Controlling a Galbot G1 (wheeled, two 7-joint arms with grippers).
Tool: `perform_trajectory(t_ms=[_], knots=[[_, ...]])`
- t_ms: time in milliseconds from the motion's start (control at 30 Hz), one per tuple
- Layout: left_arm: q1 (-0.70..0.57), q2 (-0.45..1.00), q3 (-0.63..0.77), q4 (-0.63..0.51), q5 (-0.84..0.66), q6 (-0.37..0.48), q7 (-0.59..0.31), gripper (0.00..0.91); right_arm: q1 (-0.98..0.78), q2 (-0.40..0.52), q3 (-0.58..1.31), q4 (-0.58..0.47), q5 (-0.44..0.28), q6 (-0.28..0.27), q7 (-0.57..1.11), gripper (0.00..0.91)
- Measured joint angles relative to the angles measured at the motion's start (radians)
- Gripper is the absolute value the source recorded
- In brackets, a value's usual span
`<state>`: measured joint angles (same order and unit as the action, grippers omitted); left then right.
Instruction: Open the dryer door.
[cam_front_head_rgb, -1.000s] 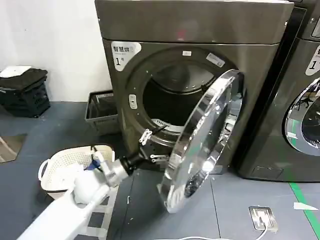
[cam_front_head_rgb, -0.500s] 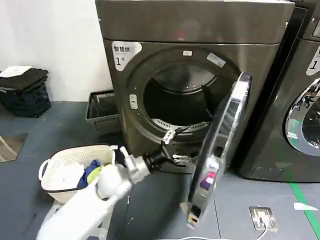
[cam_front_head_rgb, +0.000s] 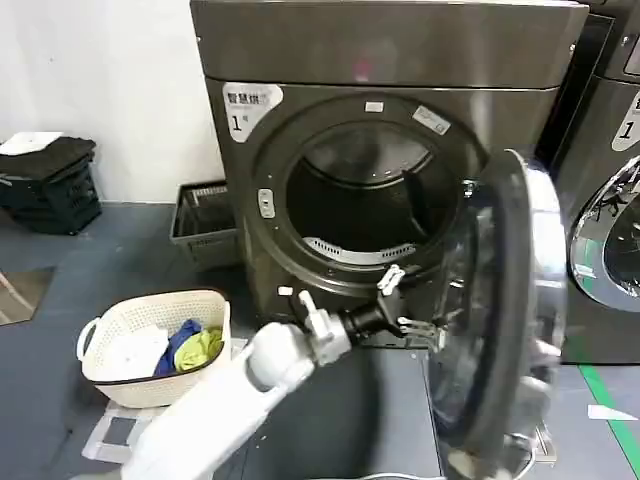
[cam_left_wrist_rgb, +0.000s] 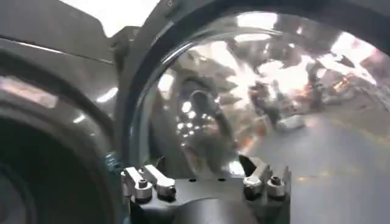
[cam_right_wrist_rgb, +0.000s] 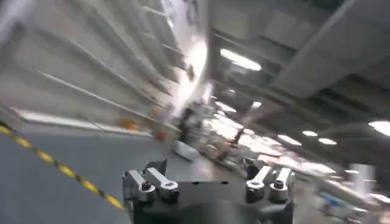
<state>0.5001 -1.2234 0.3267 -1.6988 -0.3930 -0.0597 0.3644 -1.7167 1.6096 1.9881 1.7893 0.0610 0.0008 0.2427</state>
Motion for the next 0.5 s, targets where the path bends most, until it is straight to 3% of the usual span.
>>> perform_trajectory(t_ms=[500], knots=[[-0.14,-0.185,0.124,0.165,-0.039,0.057,-0.038,0.907,-0.031,-0.001,0.096,0.004,0.004,0.016,0.016,0.907]])
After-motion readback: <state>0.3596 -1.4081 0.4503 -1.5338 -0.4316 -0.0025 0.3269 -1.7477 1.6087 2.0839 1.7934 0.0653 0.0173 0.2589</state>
